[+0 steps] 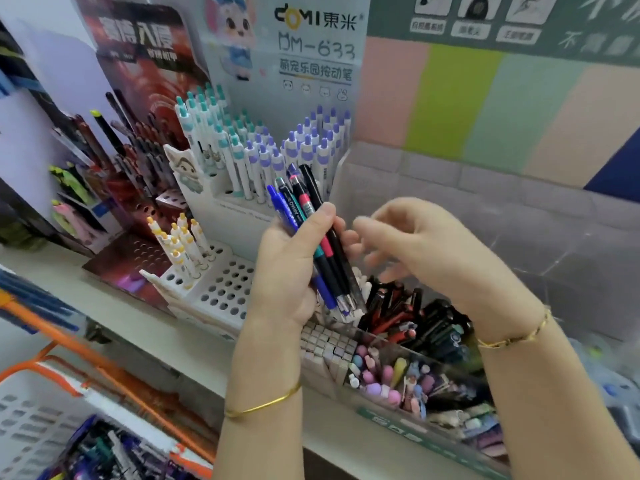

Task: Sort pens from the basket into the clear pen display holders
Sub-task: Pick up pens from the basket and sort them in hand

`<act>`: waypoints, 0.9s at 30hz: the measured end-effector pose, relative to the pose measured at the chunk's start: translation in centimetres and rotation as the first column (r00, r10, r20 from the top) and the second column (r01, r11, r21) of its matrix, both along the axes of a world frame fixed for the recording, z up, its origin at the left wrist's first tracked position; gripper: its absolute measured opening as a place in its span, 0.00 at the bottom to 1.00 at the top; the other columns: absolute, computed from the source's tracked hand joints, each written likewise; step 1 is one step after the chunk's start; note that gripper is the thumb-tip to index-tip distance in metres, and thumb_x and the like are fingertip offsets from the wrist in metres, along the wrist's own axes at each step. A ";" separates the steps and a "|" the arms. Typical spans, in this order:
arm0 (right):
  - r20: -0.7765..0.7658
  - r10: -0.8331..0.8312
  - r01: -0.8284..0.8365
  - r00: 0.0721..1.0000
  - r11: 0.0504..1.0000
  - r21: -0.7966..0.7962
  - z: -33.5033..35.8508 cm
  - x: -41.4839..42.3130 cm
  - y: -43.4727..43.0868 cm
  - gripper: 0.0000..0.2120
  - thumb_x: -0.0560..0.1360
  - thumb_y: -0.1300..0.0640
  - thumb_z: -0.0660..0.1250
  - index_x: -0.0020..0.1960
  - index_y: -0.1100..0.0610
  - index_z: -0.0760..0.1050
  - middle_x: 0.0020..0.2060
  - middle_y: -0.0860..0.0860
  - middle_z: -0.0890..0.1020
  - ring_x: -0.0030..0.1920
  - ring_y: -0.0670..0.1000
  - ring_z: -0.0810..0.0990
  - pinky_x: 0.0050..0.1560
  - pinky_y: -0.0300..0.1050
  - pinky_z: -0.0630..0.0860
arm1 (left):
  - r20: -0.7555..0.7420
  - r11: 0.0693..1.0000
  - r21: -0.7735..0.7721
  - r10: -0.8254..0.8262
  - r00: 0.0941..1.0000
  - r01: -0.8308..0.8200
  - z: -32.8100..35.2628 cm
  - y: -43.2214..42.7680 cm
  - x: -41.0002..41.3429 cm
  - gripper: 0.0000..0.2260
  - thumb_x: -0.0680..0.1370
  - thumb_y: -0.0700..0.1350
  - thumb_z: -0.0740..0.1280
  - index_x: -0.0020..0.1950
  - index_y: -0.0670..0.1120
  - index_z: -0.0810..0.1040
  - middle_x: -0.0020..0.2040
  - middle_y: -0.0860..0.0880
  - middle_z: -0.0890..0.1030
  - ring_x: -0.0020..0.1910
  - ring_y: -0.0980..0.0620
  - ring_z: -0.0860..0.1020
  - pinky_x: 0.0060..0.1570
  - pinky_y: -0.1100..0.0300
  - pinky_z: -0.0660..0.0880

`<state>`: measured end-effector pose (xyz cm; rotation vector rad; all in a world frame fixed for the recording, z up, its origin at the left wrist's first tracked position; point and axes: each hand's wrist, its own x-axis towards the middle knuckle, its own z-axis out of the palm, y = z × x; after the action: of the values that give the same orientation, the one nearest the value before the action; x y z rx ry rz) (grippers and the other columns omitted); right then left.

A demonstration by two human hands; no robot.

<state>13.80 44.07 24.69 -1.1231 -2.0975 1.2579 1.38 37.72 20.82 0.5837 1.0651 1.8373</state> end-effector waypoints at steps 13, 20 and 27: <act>-0.454 -0.155 0.246 0.878 0.958 0.149 4.1 -2.8 4.4 0.08 0.77 0.59 0.67 0.39 0.53 0.72 0.31 0.47 0.77 0.27 0.41 0.75 0.24 0.37 0.72 | -0.115 0.997 -0.065 -0.056 0.992 0.049 1.9 1.3 0.2 0.01 0.79 0.37 0.64 0.49 0.42 0.74 0.36 0.47 0.84 0.37 0.49 0.84 0.35 0.57 0.81; -0.640 -0.143 0.559 0.755 0.650 0.514 6.6 -4.2 6.7 0.02 0.75 0.58 0.63 0.45 0.52 0.73 0.38 0.45 0.76 0.40 0.54 0.79 0.43 0.53 0.78 | -0.176 0.993 -0.114 -0.002 0.984 -0.018 2.4 1.9 0.3 0.03 0.79 0.35 0.64 0.49 0.42 0.73 0.38 0.48 0.83 0.34 0.53 0.82 0.33 0.59 0.80; -0.092 -0.331 0.316 0.939 0.728 0.608 3.3 -6.0 9.1 0.09 0.78 0.58 0.63 0.54 0.62 0.77 0.51 0.56 0.82 0.51 0.56 0.78 0.50 0.45 0.72 | -0.086 0.993 -0.109 -0.054 0.995 0.045 2.4 2.9 1.0 0.06 0.79 0.33 0.64 0.54 0.40 0.71 0.45 0.44 0.78 0.33 0.52 0.83 0.30 0.59 0.79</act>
<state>7.81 53.15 28.04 -1.1153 -1.9787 0.3355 2.37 40.63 23.24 0.6271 1.1904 1.7129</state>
